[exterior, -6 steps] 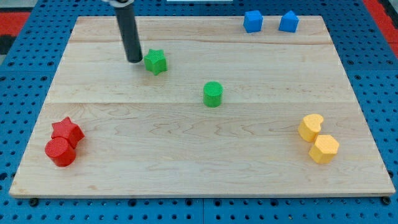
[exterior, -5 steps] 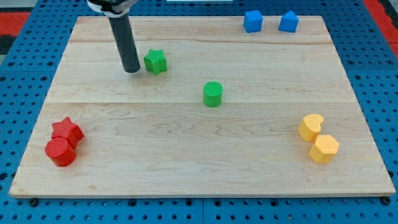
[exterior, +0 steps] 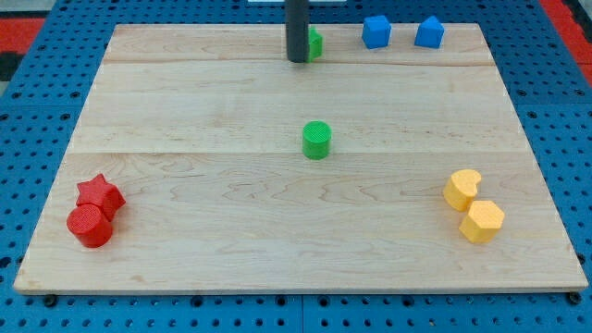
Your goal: Move the green star to the right of the blue cube
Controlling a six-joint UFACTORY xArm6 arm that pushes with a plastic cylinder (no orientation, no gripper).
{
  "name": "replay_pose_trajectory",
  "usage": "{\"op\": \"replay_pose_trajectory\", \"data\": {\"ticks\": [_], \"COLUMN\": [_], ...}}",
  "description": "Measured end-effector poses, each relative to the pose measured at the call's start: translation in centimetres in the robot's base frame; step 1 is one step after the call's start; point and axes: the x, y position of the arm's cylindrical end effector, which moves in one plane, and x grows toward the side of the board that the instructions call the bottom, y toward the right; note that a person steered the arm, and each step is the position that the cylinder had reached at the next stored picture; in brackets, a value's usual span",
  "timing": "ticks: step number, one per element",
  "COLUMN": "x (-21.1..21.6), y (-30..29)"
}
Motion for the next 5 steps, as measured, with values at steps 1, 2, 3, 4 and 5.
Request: {"op": "replay_pose_trajectory", "data": {"ticks": [1,2,3,4,5], "x": [1.2,1.0,0.1,-0.2,-1.2], "y": [1.7,2.3,2.2,2.2,1.9]}}
